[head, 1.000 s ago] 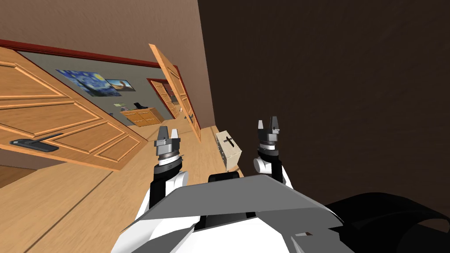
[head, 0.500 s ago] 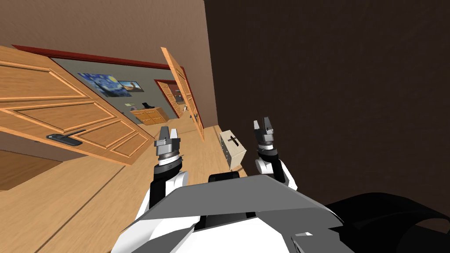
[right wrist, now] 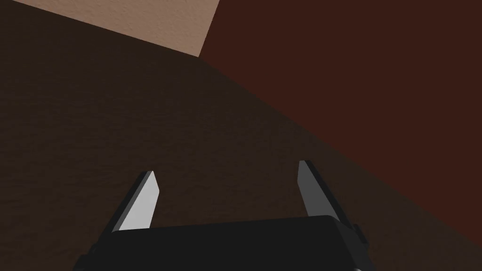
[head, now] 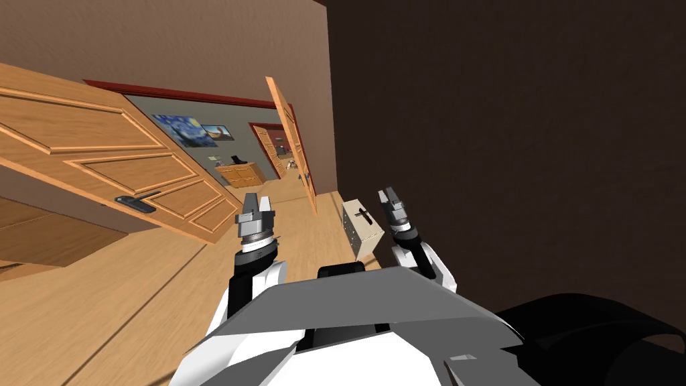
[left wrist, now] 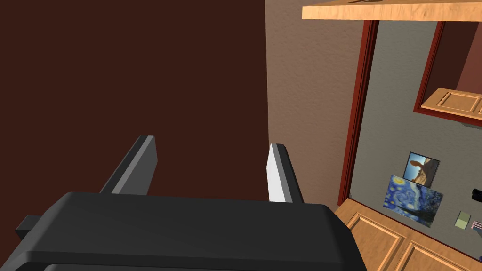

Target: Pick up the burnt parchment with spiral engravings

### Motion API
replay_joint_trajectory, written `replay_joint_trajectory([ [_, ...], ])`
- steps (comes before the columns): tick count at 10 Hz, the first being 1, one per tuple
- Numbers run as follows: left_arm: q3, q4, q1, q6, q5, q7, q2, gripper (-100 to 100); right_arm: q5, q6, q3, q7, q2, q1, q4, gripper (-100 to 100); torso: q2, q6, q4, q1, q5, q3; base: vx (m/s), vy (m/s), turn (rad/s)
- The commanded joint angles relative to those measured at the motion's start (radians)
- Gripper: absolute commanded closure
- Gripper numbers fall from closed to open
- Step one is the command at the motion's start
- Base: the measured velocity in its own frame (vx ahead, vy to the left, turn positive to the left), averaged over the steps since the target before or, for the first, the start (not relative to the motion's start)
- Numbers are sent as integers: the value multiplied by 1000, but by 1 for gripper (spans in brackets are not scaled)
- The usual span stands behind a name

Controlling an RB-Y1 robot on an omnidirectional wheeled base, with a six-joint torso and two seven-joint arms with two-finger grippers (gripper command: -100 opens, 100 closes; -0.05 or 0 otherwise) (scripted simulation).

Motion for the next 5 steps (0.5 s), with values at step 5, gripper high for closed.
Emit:
replay_joint_trajectory([
  [5,0,0,0,0,0,0,0,0,154,23,-4,-57,-141,41,129,-100,0,0,0,-2,0,0,47,80,107],
])
